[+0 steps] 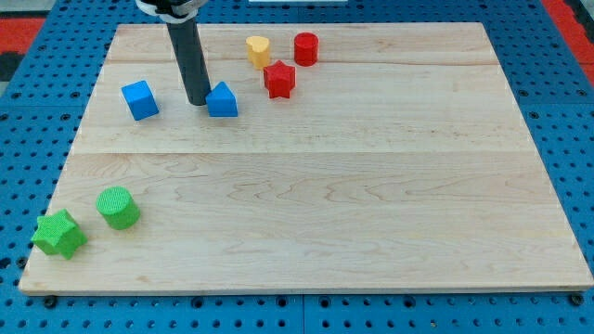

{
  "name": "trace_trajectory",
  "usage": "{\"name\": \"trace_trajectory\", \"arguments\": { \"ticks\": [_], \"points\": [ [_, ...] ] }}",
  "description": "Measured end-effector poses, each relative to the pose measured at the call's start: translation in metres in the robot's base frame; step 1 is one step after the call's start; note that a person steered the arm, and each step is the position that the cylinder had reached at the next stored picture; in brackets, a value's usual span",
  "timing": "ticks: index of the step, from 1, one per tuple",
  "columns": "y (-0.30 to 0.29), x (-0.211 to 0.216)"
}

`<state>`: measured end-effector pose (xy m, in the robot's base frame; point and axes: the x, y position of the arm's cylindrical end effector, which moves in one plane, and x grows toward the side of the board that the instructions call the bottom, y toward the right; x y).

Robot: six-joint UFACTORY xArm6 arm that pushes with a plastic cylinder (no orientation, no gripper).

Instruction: Move the blue cube into the blue triangle

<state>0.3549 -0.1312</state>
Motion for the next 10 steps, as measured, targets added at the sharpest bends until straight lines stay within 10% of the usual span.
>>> {"name": "trace_trajectory", "arguments": {
  "ticks": [2, 4, 5, 10],
  "points": [
    [0.007, 0.011],
    [-0.155, 0.051],
    [-0.17, 0.006],
    [-0.045, 0.062]
  ]
}}
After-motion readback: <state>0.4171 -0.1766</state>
